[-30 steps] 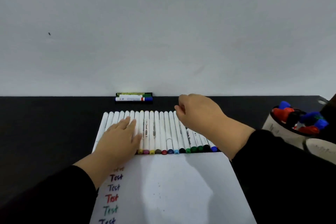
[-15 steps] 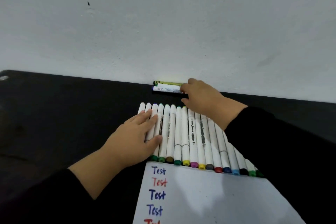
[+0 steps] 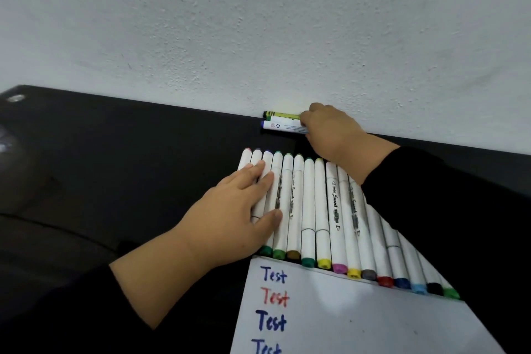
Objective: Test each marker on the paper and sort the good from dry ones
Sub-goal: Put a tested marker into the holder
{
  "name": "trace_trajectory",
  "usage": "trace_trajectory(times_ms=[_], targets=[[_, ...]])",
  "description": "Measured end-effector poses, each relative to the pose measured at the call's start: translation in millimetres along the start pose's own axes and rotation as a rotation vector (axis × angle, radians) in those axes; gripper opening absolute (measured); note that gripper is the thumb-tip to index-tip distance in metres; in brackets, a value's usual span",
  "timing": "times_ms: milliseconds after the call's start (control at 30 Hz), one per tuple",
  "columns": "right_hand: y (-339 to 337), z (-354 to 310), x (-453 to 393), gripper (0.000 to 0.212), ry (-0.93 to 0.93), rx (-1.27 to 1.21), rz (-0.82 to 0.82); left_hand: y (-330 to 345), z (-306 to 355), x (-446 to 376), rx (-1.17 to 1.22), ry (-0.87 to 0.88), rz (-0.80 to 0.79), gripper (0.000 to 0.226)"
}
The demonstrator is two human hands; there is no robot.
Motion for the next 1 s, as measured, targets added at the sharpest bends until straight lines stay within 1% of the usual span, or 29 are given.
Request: trace_trajectory(times_ms=[167,300,367,467,567,667,800,900,1000], targets=[[-3.2,-0.5,1.2,0.028,0.027,-0.020,0.016,-0.8,0.4,0.0,-0.027,-0.004,-0.011,0.066],[-16.5,0.2,12.9,0.031,0.089,-0.100,0.010,-1.1,1.0,1.0,-0.063,-0.008,-0.015,0.066],[-30.8,3.1,23.4,0.030,0.166,-0.179,0.015,-4.1,4.6,2.5,-0.096,0.002,0.001,0.065],[-54.8,7.3,48.5,0.025,0.348,-0.348,0.010,-11.1,12.5,8.4,-0.135,0.038,0.040,0.063],[-61.1,8.2,77.8,0.016,0.527,-0.554,-0.065,-11.1,17.9,8.7,-0.129,0.033,0.064,0.061],[-71.5,-2.9,121.9,0.009,0.679,-0.754,-0.133,-19.7,33.9,30.0,-0.063,0.063,0.077,0.058],[-76.6,-17.3,174.2,0.008,0.859,-0.912,-0.178,-20.1,52.1,68.6,0.083,0.053,0.049,0.056],[-78.4,-26.0,210.1,0.010,0.987,-1.080,-0.149,-14.2,62.9,100.0,0.219,-0.009,0.020,0.054],[-81.7,-35.1,240.9,0.009,1.065,-1.227,-0.079,-3.2,68.3,125.2,0.410,-0.130,-0.012,0.053]])
Point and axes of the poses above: each hand's wrist, its own x-axis away from the middle knuckle, its own y-axis out of the palm, z = x × y, the point moved 6 cm from there along -x, towards the middle knuckle, and after that the axes turned 9 degrees about z, right-handed, at the moved point
